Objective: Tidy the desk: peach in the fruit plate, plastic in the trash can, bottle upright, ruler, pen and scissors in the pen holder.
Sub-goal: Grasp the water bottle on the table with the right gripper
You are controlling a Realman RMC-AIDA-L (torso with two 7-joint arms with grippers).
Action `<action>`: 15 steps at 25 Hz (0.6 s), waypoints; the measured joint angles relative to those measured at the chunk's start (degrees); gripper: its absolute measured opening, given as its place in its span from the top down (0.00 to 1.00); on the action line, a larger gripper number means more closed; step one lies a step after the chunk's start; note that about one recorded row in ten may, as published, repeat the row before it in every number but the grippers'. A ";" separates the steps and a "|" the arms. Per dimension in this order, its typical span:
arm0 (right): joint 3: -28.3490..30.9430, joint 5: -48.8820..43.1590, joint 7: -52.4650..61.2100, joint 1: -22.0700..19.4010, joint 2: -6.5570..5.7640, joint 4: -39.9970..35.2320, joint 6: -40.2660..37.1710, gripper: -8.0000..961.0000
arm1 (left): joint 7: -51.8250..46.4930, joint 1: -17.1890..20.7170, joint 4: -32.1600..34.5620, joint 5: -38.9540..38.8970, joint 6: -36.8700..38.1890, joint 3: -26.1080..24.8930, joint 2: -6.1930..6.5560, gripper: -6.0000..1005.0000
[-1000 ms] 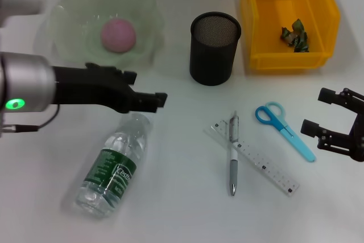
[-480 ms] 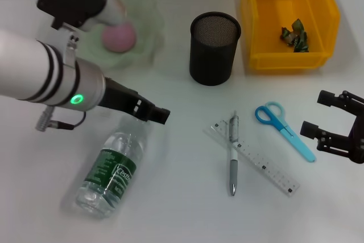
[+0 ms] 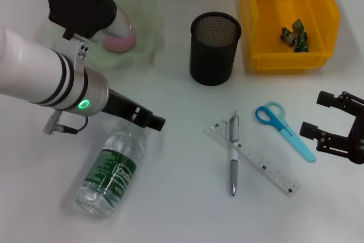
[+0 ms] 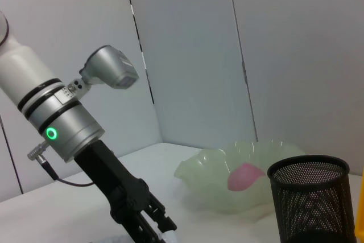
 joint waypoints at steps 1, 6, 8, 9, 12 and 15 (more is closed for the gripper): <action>-0.10 0.00 0.01 0.01 0.00 0.00 0.06 0.13 | 0.00 -0.53 -1.38 0.22 -0.34 0.31 0.01 0.17; -0.24 0.01 0.03 0.27 0.00 0.08 0.33 0.13 | 0.33 -1.46 -3.86 0.33 -1.33 0.96 -0.04 0.17; -0.19 0.00 0.04 0.42 0.00 0.28 0.40 0.13 | 0.38 -1.72 -4.40 0.33 -1.46 1.02 -0.06 0.17; 0.04 -0.39 0.04 0.79 0.00 0.90 0.47 0.13 | 0.43 -1.85 -4.52 0.34 -1.48 1.05 -0.06 0.18; 0.19 -0.93 0.06 1.17 0.00 1.47 0.49 0.13 | 0.67 -2.00 -4.59 0.32 -1.29 1.07 -0.06 0.25; 0.20 -1.53 0.08 1.56 0.00 1.96 0.51 0.13 | 1.58 -2.28 -4.84 0.30 -1.01 1.12 0.00 0.33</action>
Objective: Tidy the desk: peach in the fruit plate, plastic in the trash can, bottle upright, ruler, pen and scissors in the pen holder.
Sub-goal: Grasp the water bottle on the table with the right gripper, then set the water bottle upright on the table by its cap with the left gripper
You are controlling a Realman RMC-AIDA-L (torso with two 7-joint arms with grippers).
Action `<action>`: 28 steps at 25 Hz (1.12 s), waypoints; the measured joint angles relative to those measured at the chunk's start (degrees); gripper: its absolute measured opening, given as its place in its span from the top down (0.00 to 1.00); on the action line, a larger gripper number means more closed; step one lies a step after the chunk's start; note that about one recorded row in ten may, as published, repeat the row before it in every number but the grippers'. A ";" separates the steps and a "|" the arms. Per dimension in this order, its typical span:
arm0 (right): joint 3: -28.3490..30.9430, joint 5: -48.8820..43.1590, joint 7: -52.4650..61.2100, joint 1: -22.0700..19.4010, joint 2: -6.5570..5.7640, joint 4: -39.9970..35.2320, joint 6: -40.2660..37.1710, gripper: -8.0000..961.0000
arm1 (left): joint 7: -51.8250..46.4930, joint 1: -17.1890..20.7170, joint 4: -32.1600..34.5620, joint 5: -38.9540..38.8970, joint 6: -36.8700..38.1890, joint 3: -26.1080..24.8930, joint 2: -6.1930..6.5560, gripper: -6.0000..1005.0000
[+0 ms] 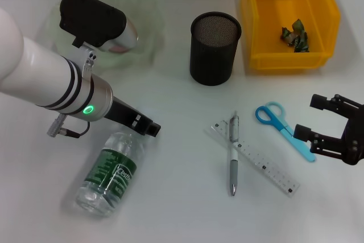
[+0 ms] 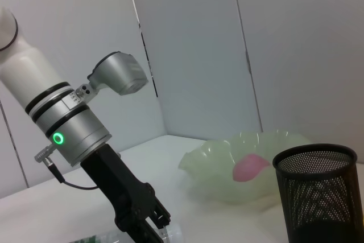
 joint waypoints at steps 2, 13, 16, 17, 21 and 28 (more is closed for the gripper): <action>0.00 -0.32 0.01 0.22 0.00 0.11 0.00 0.13 | 0.40 -0.06 0.05 0.01 0.06 0.07 0.00 0.37; 0.00 -0.50 0.22 0.34 0.00 0.23 -0.06 0.13 | 11.28 3.78 8.21 -3.15 0.34 -1.26 0.36 0.54; 0.00 -0.47 0.81 0.22 0.00 0.23 -0.42 0.13 | 13.85 4.49 9.22 -4.42 0.45 -1.96 0.40 0.54; 0.00 -0.47 0.81 0.22 0.00 0.23 -0.42 0.13 | 28.01 8.87 11.37 -15.62 2.59 -10.64 0.51 0.55; 0.00 -0.51 1.70 0.31 0.00 -0.01 -0.61 0.13 | 37.80 11.30 11.27 -23.25 4.36 -16.58 0.56 0.55; -0.01 -0.52 2.91 0.87 0.00 -0.35 -0.71 0.13 | 68.94 14.95 -1.25 -45.12 13.01 -33.55 0.75 0.55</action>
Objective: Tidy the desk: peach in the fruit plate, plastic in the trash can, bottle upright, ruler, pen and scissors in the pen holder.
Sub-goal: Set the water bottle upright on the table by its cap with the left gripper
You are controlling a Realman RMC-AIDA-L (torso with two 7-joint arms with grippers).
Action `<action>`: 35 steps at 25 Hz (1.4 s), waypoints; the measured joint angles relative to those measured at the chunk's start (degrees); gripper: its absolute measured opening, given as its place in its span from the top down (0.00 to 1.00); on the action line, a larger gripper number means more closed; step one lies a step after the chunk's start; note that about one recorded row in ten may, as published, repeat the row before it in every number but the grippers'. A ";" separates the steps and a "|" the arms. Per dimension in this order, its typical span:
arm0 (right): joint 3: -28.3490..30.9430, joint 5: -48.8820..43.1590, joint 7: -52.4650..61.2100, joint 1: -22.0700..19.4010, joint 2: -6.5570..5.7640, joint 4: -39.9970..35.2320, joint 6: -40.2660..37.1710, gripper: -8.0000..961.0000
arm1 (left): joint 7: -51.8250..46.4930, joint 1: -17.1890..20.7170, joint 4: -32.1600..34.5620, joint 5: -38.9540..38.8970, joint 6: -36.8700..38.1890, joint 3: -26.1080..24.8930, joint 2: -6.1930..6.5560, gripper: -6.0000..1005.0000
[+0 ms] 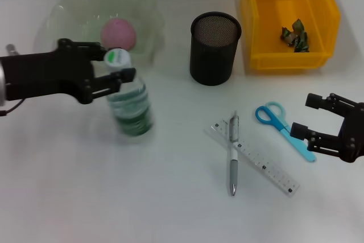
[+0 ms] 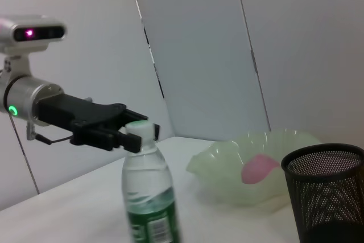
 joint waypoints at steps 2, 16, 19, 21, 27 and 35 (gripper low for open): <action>-0.12 0.00 0.28 0.21 0.00 -0.09 -0.02 0.13 | 3.95 -0.48 -4.06 -2.17 2.69 -3.79 0.04 0.55; -0.23 0.00 1.70 1.30 0.00 -0.22 -0.69 0.13 | 9.36 -2.59 -10.64 -2.77 4.09 -9.00 0.06 0.55; -0.35 0.01 1.73 1.32 0.00 -0.22 -0.94 0.13 | 9.88 -2.69 -10.75 -2.78 4.04 -9.54 0.06 0.55; -0.21 0.03 1.73 1.32 0.00 -0.21 -1.24 0.13 | 9.88 -2.69 -10.75 -2.78 4.04 -9.54 0.06 0.55; 0.09 0.03 1.75 1.33 0.00 -0.21 -1.52 0.13 | 12.81 -4.29 -12.71 -1.69 2.28 -12.05 0.22 0.55; 0.03 0.03 1.79 1.40 0.00 -0.21 -1.53 0.13 | 16.06 -5.96 -18.51 -2.05 0.74 -15.30 0.00 0.55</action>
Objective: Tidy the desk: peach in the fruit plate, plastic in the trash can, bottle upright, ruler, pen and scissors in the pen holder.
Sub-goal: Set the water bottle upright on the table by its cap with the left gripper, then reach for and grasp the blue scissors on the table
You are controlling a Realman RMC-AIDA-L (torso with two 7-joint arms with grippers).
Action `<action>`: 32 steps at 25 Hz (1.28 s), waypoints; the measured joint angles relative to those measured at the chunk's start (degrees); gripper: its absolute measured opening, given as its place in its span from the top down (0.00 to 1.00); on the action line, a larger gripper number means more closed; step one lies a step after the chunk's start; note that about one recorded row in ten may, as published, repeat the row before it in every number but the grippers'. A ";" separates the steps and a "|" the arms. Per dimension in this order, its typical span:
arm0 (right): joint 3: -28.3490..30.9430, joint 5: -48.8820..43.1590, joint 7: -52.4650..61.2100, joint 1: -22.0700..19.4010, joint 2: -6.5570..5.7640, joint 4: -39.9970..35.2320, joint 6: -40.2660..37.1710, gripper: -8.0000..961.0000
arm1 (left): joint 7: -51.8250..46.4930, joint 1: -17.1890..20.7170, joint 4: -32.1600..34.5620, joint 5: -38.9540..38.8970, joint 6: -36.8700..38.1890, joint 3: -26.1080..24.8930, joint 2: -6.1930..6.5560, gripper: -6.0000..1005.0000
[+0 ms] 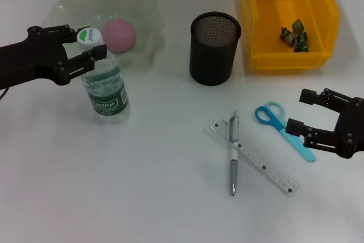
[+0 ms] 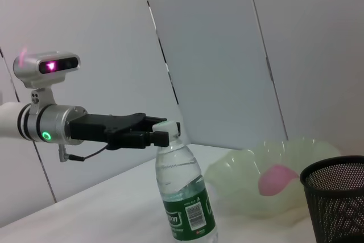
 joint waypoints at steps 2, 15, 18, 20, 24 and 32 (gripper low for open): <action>-0.03 0.00 0.09 0.01 0.00 0.00 0.00 0.13 | 0.07 0.00 -0.36 -0.35 -0.36 -0.31 -0.16 0.55; 0.03 0.00 2.37 -0.20 0.00 -1.68 -0.06 0.13 | -0.11 4.02 5.63 -8.06 2.52 -2.19 -0.16 0.37; 1.61 -0.35 9.18 -1.01 -0.06 -7.49 -0.82 0.13 | 2.69 6.82 6.84 -15.14 9.70 -1.55 -0.21 0.24; 2.50 -0.72 11.77 -1.13 -0.07 -9.60 -1.29 0.13 | 6.31 7.61 5.10 -17.51 16.26 0.14 -0.25 0.20; 4.97 -5.15 25.84 -0.86 -0.40 -21.42 -2.58 0.13 | 14.43 7.88 -1.34 -17.34 21.39 8.50 -0.25 0.20; 3.60 -46.24 70.91 14.05 -0.60 -50.16 -14.55 0.13 | 22.94 4.19 -16.87 -14.09 10.32 20.12 -0.23 0.20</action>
